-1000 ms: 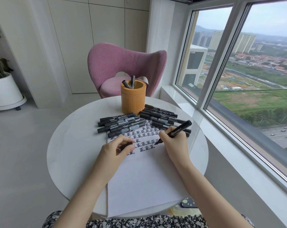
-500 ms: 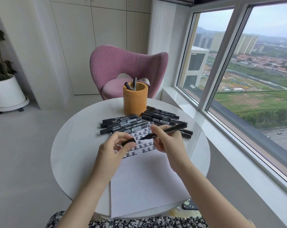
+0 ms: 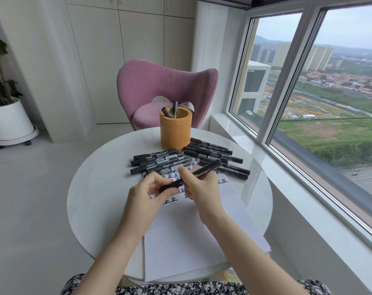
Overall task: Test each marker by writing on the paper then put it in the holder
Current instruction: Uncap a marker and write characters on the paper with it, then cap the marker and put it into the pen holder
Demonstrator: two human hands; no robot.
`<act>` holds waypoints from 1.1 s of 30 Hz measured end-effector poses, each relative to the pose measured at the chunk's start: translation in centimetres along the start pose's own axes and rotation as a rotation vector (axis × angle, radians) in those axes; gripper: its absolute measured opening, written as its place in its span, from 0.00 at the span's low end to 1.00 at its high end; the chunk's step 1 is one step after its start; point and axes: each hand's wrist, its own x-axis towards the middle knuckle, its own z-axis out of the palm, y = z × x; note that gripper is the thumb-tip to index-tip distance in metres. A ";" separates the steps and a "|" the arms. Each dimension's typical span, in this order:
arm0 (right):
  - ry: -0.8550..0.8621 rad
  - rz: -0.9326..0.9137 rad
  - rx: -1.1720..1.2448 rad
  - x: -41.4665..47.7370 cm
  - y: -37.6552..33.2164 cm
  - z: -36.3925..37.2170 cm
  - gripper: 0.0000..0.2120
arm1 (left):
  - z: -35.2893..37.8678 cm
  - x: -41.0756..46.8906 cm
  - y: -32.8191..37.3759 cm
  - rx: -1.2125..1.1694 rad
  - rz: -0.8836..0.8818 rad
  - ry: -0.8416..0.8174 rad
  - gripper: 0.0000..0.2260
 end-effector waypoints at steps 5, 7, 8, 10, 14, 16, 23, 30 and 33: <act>0.009 0.044 0.052 -0.1 0.0 0.4 0.22 | 0.1 -0.2 0.1 0.010 0.032 0.037 0.10; -0.010 0.070 0.068 0.1 0.0 0.4 0.21 | 0.1 -0.2 0.1 0.003 0.035 0.038 0.09; -0.026 0.085 0.074 0.2 0.0 0.4 0.21 | 0.1 -0.2 0.0 0.000 0.039 0.037 0.08; -0.071 0.127 0.082 0.4 -0.1 0.3 0.23 | 0.0 0.0 0.1 0.000 0.055 0.043 0.07; -0.073 0.217 -0.070 0.5 -0.7 -0.4 0.24 | 0.0 0.2 0.2 0.027 0.085 0.066 0.06; 0.013 0.101 -0.196 0.7 -0.7 -1.1 0.22 | -0.2 0.4 0.4 0.035 0.095 0.101 0.06; 0.042 -0.611 -0.696 2.1 -1.0 -2.6 0.09 | -0.5 2.1 1.7 0.086 0.125 0.152 0.04; -0.094 -0.773 -0.935 4.4 -0.6 -1.7 0.08 | 0.0 3.5 2.3 0.028 0.109 0.140 0.03; -0.095 -0.708 -0.818 5.7 -1.1 -1.5 0.07 | -0.1 4.0 2.1 0.010 0.090 0.140 0.04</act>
